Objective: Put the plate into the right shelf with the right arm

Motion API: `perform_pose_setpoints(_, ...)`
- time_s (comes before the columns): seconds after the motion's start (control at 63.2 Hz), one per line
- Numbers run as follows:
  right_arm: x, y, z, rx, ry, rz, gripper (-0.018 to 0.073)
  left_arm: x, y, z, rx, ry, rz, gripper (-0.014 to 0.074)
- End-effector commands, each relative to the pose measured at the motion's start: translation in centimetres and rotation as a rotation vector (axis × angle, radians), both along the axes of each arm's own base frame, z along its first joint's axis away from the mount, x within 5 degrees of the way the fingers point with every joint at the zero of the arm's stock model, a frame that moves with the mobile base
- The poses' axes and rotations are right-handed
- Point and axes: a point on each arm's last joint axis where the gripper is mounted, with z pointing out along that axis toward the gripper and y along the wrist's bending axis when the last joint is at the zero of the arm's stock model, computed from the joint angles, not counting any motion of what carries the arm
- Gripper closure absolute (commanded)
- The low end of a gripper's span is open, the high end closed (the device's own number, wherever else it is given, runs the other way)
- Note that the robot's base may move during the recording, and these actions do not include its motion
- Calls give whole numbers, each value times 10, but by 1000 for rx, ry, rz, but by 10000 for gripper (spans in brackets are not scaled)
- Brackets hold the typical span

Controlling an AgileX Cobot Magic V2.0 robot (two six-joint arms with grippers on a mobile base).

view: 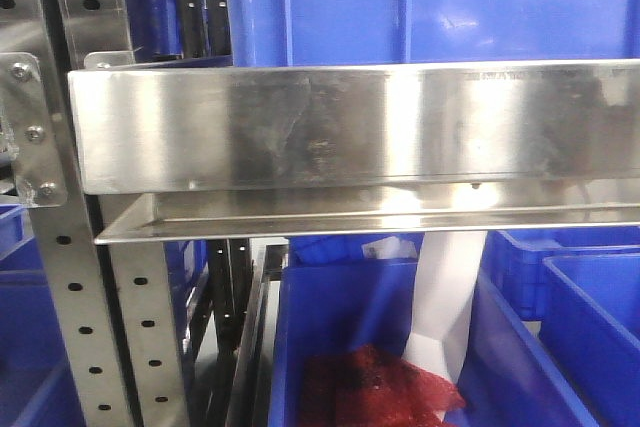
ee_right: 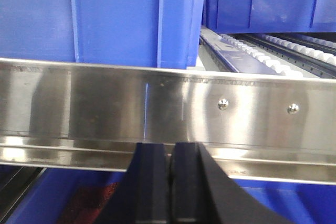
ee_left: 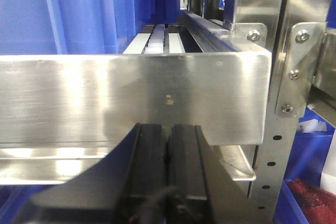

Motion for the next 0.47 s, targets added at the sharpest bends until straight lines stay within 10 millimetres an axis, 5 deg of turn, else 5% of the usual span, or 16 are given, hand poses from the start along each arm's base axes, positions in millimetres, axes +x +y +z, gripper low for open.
perform_pose_setpoints(0.0,-1,-1,11,3,-110,-14,512,0,1,5,-7,-87,15,643)
perform_pose_setpoints(0.459,-1,-1,11,3,-110,-14,512,0,1,5,-7,-87,15,643)
